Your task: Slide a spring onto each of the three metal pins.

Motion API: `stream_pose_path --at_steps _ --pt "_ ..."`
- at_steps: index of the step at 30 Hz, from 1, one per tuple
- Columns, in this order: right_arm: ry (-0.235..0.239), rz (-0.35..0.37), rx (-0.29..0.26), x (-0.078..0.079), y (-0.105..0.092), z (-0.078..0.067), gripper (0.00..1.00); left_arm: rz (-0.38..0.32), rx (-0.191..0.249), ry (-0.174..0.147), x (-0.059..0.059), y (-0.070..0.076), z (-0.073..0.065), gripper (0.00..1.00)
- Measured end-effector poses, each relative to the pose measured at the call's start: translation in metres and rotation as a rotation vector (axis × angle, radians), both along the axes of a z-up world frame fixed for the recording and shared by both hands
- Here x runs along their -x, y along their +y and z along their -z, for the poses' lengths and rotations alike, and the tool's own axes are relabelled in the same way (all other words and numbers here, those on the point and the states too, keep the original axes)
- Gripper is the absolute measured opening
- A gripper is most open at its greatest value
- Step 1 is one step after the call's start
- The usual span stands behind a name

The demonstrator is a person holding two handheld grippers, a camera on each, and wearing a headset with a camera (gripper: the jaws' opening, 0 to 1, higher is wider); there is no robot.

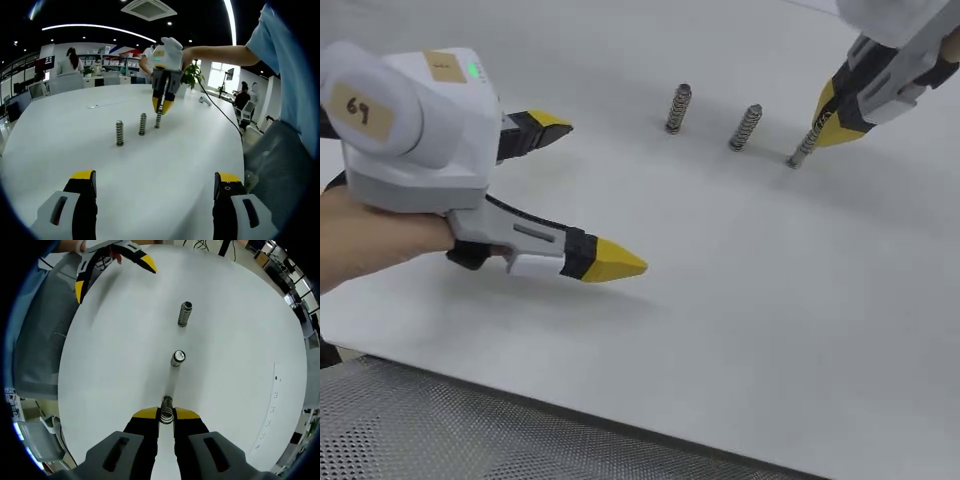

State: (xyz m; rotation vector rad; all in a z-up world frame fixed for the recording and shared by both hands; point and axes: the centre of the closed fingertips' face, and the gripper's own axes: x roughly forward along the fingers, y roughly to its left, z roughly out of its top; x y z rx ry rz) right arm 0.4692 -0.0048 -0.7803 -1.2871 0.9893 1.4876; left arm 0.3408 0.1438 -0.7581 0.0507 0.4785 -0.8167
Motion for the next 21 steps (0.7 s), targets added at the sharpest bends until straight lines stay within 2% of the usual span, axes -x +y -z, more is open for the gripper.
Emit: stream_pose_path --at_steps 7,18,21 --pt "0.013 0.007 0.018 -0.001 -0.004 0.006 0.08 -0.005 -0.004 0.0 0.001 0.003 0.0 0.95" --pt "0.006 0.002 0.027 -0.003 -0.005 0.013 0.08 -0.001 -0.003 0.006 -0.002 0.004 0.003 0.94" --pt "0.006 0.005 0.028 0.002 -0.007 0.012 0.08 0.002 -0.001 0.006 -0.002 0.003 0.003 0.94"
